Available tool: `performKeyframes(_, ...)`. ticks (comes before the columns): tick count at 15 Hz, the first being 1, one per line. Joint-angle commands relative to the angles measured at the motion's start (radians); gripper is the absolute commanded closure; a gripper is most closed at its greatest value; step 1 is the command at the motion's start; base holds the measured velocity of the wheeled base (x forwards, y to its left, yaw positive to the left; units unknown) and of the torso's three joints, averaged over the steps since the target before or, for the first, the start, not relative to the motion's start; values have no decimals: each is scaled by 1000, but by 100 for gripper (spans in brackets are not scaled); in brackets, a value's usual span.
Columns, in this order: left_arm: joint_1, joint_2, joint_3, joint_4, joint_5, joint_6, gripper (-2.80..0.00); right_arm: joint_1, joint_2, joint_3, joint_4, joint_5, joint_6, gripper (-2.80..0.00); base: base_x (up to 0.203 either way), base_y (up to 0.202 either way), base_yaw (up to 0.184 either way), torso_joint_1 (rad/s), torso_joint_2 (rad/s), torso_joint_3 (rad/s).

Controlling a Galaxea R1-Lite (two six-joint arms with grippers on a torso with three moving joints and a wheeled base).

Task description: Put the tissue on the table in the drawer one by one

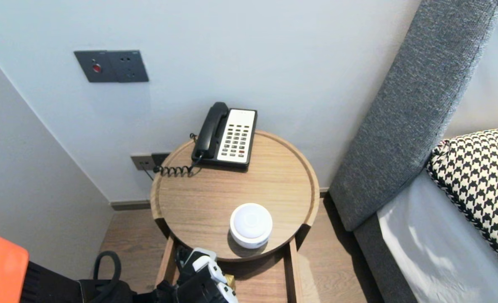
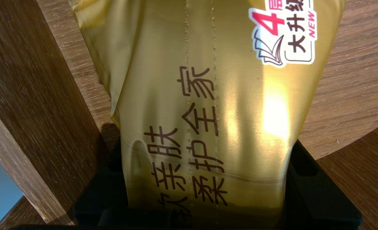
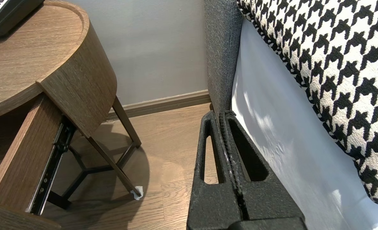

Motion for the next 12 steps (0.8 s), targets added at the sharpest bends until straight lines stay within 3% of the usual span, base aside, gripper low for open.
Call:
performKeyframes(1,-3,2,-13,-6,11,7,0,0,-2,25,-1,0,0,0,0,0,0,0,0,0)
performKeyframes(12,-14,11,-56,-6,25,30,0,0,-2,25,-1,0,0,0,0,0,0,0,0,0)
